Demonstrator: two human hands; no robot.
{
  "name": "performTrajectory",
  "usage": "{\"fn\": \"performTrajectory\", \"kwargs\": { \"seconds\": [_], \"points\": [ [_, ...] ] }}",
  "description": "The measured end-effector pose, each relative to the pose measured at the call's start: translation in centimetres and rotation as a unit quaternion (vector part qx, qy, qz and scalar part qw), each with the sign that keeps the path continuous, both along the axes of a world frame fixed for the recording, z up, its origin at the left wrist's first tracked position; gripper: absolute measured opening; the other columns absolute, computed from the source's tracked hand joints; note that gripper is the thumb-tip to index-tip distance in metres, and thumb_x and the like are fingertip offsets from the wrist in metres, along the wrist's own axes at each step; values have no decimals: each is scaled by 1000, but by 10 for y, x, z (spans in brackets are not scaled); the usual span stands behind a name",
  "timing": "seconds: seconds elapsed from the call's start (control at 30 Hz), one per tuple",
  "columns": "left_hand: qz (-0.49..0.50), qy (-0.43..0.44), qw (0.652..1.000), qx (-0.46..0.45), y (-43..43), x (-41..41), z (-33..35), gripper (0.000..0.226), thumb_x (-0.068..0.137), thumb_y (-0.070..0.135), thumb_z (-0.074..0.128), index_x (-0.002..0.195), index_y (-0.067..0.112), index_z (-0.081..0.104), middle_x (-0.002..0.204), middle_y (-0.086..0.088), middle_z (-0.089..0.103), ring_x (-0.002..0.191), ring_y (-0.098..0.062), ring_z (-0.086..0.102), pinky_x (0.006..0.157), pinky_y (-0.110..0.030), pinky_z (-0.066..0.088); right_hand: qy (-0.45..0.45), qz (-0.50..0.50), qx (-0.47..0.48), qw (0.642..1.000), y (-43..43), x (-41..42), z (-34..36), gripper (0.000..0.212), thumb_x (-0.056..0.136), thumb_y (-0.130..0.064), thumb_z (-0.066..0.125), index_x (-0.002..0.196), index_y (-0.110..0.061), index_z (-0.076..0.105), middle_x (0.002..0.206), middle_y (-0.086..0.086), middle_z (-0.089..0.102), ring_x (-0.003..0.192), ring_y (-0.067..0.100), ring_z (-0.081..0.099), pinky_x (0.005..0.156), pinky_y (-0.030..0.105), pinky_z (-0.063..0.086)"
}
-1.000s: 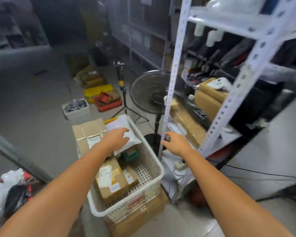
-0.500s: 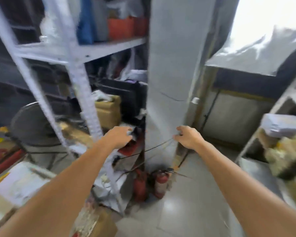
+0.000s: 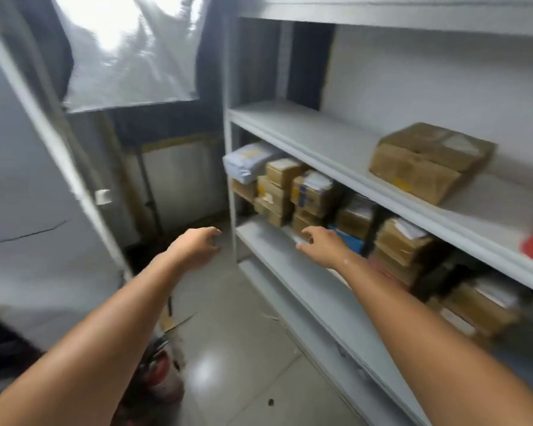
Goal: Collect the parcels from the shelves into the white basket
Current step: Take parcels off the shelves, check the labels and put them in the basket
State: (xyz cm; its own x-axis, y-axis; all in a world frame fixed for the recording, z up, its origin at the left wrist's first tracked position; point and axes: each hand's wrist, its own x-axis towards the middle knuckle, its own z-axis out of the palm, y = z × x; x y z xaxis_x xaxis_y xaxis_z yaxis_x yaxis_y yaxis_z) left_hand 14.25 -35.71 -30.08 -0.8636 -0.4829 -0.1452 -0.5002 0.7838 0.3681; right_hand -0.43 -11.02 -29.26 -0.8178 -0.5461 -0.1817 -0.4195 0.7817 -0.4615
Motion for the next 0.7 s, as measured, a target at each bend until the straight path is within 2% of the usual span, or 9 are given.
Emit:
{"fn": "performTrajectory", "kwargs": {
  "seconds": [0.13, 0.27, 0.43, 0.53, 0.7],
  "points": [
    [-92, 16, 996, -1, 58, -52, -3, 42, 90, 33, 59, 131, 29, 54, 118, -2, 66, 106, -26, 61, 90, -31, 48, -9, -93, -6, 996, 80, 2, -7, 54, 91, -41, 59, 138, -18, 48, 138, 10, 53, 124, 30, 51, 102, 36, 42],
    [-188, 17, 982, -18, 135, -84, -7, 43, 92, 34, 58, 134, 23, 52, 116, -6, 68, 109, -27, 61, 95, -35, 47, -6, -178, -33, 983, 165, 11, -15, 34, 87, -42, 62, 115, -23, 61, 121, 7, 63, 110, 29, 59, 88, 30, 46],
    [-263, 15, 965, -5, 234, -103, -20, 41, 93, 33, 57, 133, 23, 54, 120, -6, 67, 112, -27, 59, 93, -30, 43, -15, -247, -47, 968, 261, 27, -29, 46, 85, -46, 64, 123, -21, 59, 116, 5, 66, 104, 28, 62, 88, 35, 51],
    [-305, 15, 952, 23, 281, -115, -33, 42, 93, 30, 58, 133, 18, 54, 117, -9, 68, 112, -28, 60, 94, -30, 43, -23, -282, -54, 957, 306, 29, -43, 41, 87, -37, 63, 123, -16, 59, 123, 9, 64, 111, 30, 60, 93, 36, 49],
    [-345, -3, 938, 40, 334, -143, -59, 44, 94, 31, 57, 135, 18, 51, 124, -11, 64, 113, -27, 59, 96, -33, 45, -28, -336, -59, 939, 350, 21, -70, 42, 90, -36, 61, 129, -20, 55, 128, 7, 61, 113, 29, 58, 89, 32, 47]
  ]
}}
